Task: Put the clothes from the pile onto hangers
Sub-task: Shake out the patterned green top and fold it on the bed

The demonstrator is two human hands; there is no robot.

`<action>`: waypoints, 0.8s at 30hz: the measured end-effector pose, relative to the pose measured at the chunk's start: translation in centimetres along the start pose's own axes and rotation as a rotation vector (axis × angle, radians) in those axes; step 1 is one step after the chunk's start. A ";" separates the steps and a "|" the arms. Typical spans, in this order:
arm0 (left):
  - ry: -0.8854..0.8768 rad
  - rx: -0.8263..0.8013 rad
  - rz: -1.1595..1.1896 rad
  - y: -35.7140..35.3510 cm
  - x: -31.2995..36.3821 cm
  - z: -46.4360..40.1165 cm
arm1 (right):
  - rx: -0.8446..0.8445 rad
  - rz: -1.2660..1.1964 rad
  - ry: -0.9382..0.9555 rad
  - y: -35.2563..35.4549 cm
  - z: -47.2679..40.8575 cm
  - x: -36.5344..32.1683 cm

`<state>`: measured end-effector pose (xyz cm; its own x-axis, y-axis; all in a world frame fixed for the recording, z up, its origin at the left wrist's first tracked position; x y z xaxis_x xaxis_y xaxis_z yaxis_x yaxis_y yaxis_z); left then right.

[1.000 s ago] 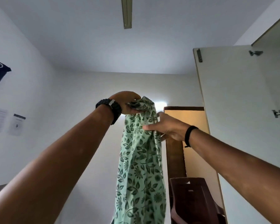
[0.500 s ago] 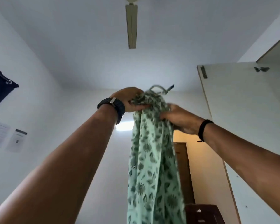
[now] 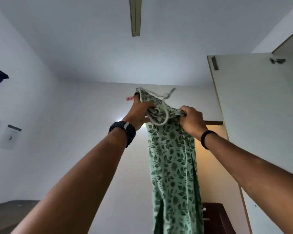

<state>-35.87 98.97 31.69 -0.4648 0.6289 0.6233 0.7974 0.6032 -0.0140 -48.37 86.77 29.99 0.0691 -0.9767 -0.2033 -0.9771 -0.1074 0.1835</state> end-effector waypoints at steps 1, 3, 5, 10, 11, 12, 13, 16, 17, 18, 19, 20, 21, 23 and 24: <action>0.047 -0.002 -0.022 0.8 -0.2 0.6 | -0.029 -0.016 0.012 -0.7 0.8 -0.6; 0.201 -0.014 -0.067 2.2 -1.6 2.6 | -0.146 -0.038 -0.014 -2.9 3.5 -1.2; 0.358 0.052 -0.084 4.0 -4.2 5.9 | -0.298 -0.038 -0.048 -5.6 7.3 -1.8; 0.639 0.290 -0.097 9.6 -13.1 19.4 | -0.652 -0.065 -0.177 -12.9 21.1 -2.9; 0.701 0.325 -0.077 10.9 -15.2 23.1 | -0.749 -0.083 -0.211 -14.4 24.9 -3.3; 0.741 0.353 -0.052 11.9 -16.9 26.7 | -0.834 -0.103 -0.230 -15.6 28.3 -3.8; 0.765 0.407 -0.032 13.2 -18.4 30.5 | -0.909 -0.120 -0.243 -16.7 32.0 -4.5; 0.747 0.575 0.023 16.1 -21.4 41.6 | -1.079 -0.092 -0.172 -19.4 42.0 -7.0; 0.737 0.593 -0.012 16.9 -22.1 44.4 | -1.154 -0.093 -0.136 -20.1 44.8 -8.1; 0.758 0.626 -0.060 17.7 -22.6 48.7 | -1.249 -0.127 -0.118 -21.1 48.9 -9.8; 0.770 0.662 -0.090 18.3 -23.2 51.8 | -1.317 -0.139 -0.095 -21.6 51.6 -10.7; 0.782 0.699 -0.087 18.6 -23.7 54.4 | -1.370 -0.140 -0.064 -22.0 53.9 -11.4; 0.803 0.740 -0.095 19.2 -23.9 57.8 | -1.429 -0.144 -0.047 -22.7 57.0 -12.4; 0.833 0.784 -0.169 20.4 -23.6 63.2 | -1.485 -0.183 -0.023 -23.7 61.5 -14.3; 0.848 0.800 -0.219 21.0 -23.3 65.6 | -1.493 -0.197 -0.014 -24.0 63.4 -15.1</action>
<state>-33.52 129.16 -34.45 0.0824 0.1296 0.9881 0.1257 0.9822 -0.1393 -38.66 115.87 -32.28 0.1605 -0.9236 -0.3481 0.1450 -0.3268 0.9339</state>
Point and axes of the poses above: each hand's wrist, its own z-axis away from the middle knuckle, its own y-axis out of the back of the hand, x = y × z, the point moved 7 cm from there along -z, towards the middle knuckle, and after that the axes turned 3 degrees about y, right-handed, at the moved point
